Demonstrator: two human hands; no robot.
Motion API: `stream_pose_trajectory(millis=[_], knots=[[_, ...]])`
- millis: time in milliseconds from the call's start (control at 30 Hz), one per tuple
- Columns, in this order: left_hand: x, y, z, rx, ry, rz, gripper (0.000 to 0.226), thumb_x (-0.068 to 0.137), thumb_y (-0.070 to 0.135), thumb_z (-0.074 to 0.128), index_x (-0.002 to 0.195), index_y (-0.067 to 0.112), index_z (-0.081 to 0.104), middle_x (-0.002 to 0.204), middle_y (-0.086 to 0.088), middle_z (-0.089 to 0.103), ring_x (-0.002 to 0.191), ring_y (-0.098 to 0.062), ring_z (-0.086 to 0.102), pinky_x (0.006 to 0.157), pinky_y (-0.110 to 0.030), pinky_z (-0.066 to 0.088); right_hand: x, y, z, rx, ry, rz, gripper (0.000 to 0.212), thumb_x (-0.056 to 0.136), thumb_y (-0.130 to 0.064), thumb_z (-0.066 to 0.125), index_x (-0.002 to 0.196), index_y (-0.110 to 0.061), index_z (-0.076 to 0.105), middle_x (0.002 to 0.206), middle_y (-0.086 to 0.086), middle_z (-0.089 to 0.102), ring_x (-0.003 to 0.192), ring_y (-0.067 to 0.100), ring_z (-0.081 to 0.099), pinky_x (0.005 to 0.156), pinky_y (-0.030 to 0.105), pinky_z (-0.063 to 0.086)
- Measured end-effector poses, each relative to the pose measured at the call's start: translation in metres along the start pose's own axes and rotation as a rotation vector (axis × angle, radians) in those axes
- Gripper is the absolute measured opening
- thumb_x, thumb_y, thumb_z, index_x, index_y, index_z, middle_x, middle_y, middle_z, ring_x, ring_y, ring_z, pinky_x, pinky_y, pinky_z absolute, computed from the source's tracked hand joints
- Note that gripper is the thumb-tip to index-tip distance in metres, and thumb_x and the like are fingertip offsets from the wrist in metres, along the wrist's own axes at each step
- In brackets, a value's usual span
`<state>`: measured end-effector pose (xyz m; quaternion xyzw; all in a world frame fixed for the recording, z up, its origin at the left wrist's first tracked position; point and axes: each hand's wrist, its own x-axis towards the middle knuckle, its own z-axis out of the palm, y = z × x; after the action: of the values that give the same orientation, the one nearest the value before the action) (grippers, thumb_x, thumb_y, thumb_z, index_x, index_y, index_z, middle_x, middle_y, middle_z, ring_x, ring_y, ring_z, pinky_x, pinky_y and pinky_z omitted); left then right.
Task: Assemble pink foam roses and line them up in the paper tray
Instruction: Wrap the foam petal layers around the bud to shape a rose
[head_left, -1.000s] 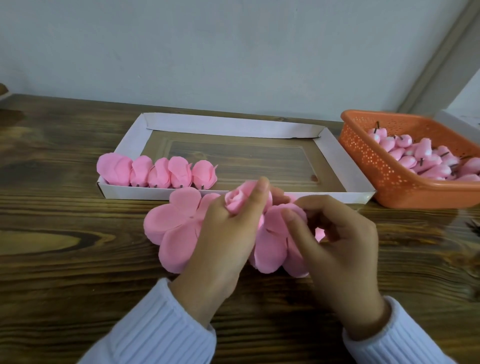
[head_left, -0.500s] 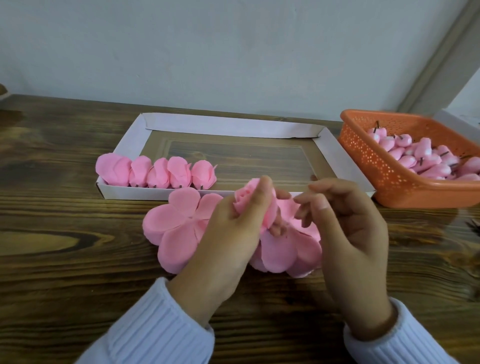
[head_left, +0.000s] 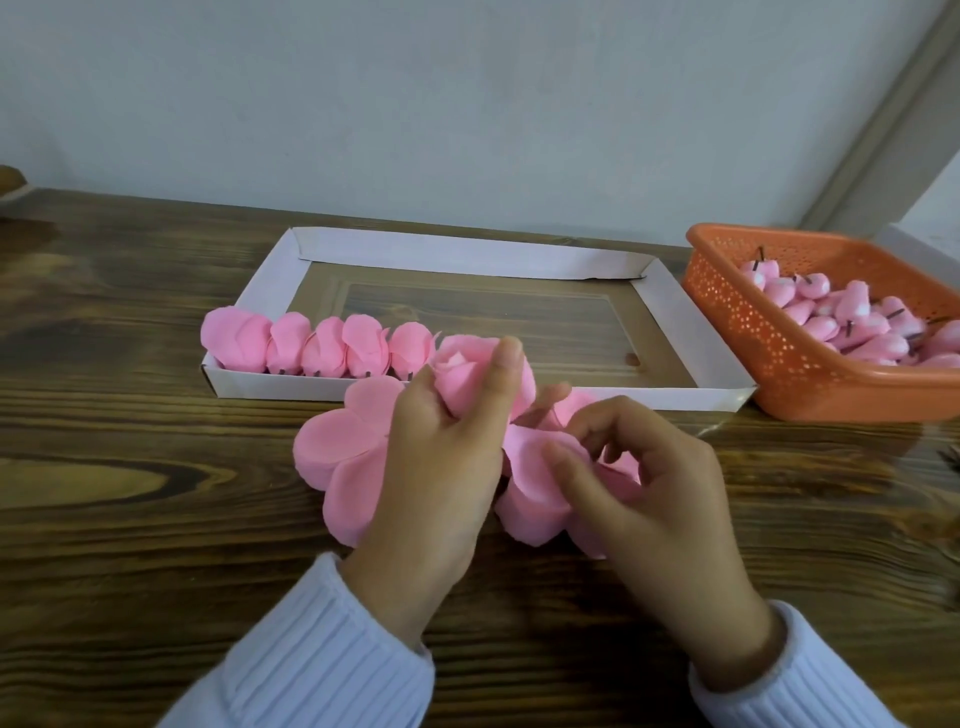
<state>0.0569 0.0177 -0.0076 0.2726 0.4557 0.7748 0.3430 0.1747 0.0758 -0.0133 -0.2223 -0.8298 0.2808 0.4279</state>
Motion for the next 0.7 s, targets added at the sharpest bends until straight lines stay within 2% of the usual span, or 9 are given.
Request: stream_pose_trajectory(millis=[100,200,267,333,433,500,600,700], knots=[[0.0002,-0.0018,-0.0004,0.056,0.004,0.002,0.056,0.069,0.055,0.059,0.088,0.003,0.067,0.082,-0.011,0.075,0.08,-0.027,0.074,0.071,-0.044,0.06,-0.0015,0.0002,0.0,0.024,0.028,-0.026,0.007,0.083,-0.03,0.06,0.078,-0.026,0.061,0.07,-0.013,0.061,0.064,0.003,0.058,0.06,0.013,0.043],[0.0002,-0.0017,-0.0007,0.123,-0.011,0.003,0.049,0.073,0.052,0.057,0.088,0.007,0.067,0.077,-0.004,0.075,0.076,-0.017,0.074,0.063,-0.031,0.058,-0.0028,-0.0013,0.0,-0.005,0.059,-0.091,0.007,0.084,-0.026,0.063,0.081,-0.019,0.065,0.068,-0.018,0.061,0.062,0.0,0.058,0.059,0.012,0.044],[0.0004,-0.0041,-0.0024,0.214,-0.031,0.027,0.049,0.081,0.055,0.062,0.091,0.007,0.068,0.08,-0.005,0.075,0.078,-0.019,0.074,0.067,-0.036,0.058,-0.0038,-0.0026,-0.0003,-0.011,0.089,-0.126,0.005,0.084,-0.024,0.065,0.083,-0.019,0.065,0.069,-0.016,0.062,0.063,-0.001,0.058,0.06,0.011,0.044],[0.0,-0.0057,-0.0036,0.327,-0.058,0.088,0.045,0.084,0.055,0.061,0.087,0.011,0.069,0.078,-0.006,0.074,0.077,-0.019,0.072,0.07,-0.038,0.058,-0.0041,-0.0027,-0.0009,-0.004,0.123,-0.14,0.005,0.083,-0.024,0.065,0.085,-0.02,0.064,0.071,-0.016,0.063,0.063,-0.001,0.059,0.06,0.01,0.044],[-0.0014,-0.0065,-0.0023,0.45,-0.15,0.185,0.032,0.088,0.048,0.058,0.08,0.019,0.07,0.074,0.004,0.073,0.074,-0.006,0.068,0.069,-0.02,0.053,-0.0039,-0.0023,-0.0019,0.014,0.174,-0.133,0.012,0.082,-0.025,0.067,0.092,-0.022,0.062,0.073,-0.016,0.063,0.063,0.002,0.061,0.059,0.011,0.045],[-0.0027,-0.0067,-0.0009,0.457,-0.21,0.193,0.023,0.091,0.041,0.061,0.076,0.025,0.069,0.071,0.012,0.072,0.074,0.0,0.067,0.068,-0.014,0.049,-0.0039,-0.0017,-0.0023,0.037,0.217,-0.12,0.015,0.081,-0.025,0.069,0.094,-0.023,0.061,0.072,-0.017,0.063,0.063,0.004,0.062,0.058,0.012,0.045],[-0.003,-0.008,-0.0017,0.449,-0.227,0.159,0.034,0.081,0.058,0.056,0.072,0.026,0.066,0.064,0.017,0.066,0.064,0.004,0.061,0.06,-0.013,0.046,-0.0035,-0.0001,-0.0019,0.099,0.262,-0.087,0.016,0.081,-0.026,0.07,0.094,-0.026,0.06,0.07,-0.012,0.064,0.063,0.007,0.063,0.058,0.018,0.048],[-0.0045,-0.0078,-0.0015,0.416,-0.262,0.065,0.04,0.078,0.066,0.054,0.066,0.029,0.064,0.058,0.015,0.06,0.059,0.003,0.056,0.058,-0.013,0.045,-0.0019,0.0026,-0.0029,0.215,0.295,-0.03,0.013,0.081,-0.024,0.068,0.091,-0.028,0.059,0.072,-0.011,0.066,0.062,0.004,0.063,0.058,0.013,0.047]])
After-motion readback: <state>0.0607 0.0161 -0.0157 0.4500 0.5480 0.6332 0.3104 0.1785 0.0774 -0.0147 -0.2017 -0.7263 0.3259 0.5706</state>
